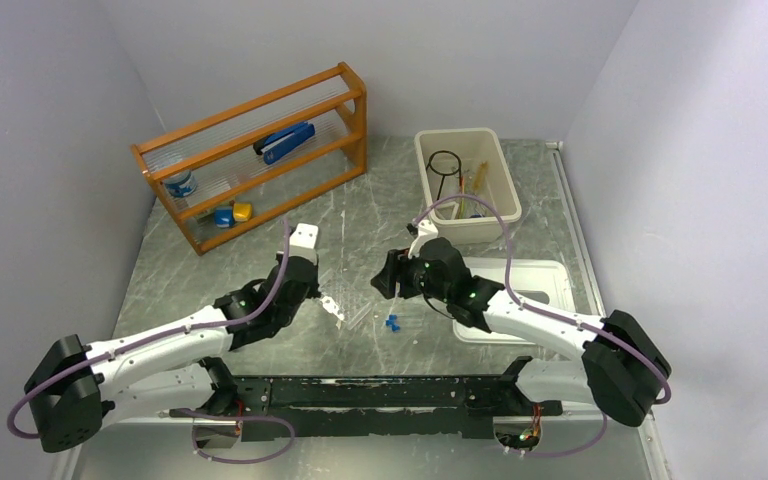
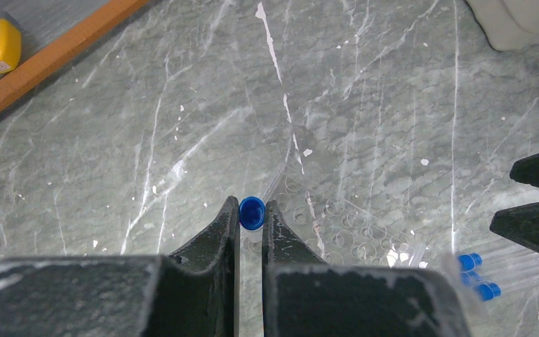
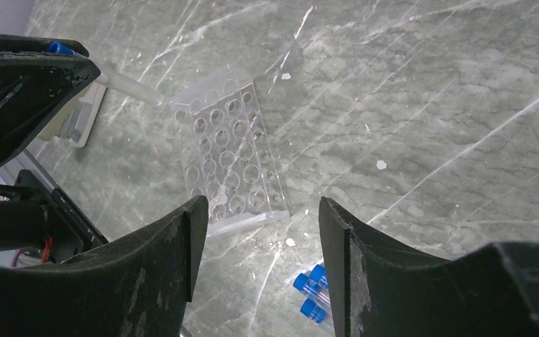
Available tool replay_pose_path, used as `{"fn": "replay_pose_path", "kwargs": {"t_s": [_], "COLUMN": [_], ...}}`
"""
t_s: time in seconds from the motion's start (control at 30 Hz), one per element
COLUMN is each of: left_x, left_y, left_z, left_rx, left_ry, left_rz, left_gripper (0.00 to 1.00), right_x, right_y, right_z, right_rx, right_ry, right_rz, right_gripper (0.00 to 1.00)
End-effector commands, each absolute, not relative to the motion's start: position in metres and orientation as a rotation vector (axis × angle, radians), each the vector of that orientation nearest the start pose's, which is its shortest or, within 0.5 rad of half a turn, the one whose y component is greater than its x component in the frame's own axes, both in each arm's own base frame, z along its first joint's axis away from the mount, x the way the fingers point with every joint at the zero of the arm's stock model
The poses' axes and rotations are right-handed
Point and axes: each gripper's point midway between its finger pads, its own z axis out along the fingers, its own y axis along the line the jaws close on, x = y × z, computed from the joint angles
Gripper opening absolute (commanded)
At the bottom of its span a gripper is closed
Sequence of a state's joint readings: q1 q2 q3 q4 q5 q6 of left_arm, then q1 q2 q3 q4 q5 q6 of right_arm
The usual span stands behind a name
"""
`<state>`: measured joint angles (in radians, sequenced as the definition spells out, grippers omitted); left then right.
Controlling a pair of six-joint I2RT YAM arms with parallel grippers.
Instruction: Organize the chemistry lab equipment
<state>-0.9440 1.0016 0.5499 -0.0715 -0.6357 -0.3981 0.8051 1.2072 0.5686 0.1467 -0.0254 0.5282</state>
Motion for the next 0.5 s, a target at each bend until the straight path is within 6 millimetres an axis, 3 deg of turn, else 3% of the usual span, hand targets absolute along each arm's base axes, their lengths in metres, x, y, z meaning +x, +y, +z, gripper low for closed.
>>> {"fn": "replay_pose_path", "kwargs": {"t_s": [0.0,0.47], "left_x": [0.25,0.246], "left_y": [-0.189,-0.187], "left_z": [0.137,0.111], "left_rx": [0.144,0.153], "left_ry": [1.976,1.976], "left_rz": [-0.197,-0.215], "left_gripper": [0.05,0.05], "right_x": [0.238,0.242], "right_y": [0.279,0.272], "right_z": [0.119,0.118], "right_rx": [-0.285,-0.247], "right_ry": [2.133,2.133], "right_rz": [0.819,0.784], "right_gripper": [0.62,0.62]}}
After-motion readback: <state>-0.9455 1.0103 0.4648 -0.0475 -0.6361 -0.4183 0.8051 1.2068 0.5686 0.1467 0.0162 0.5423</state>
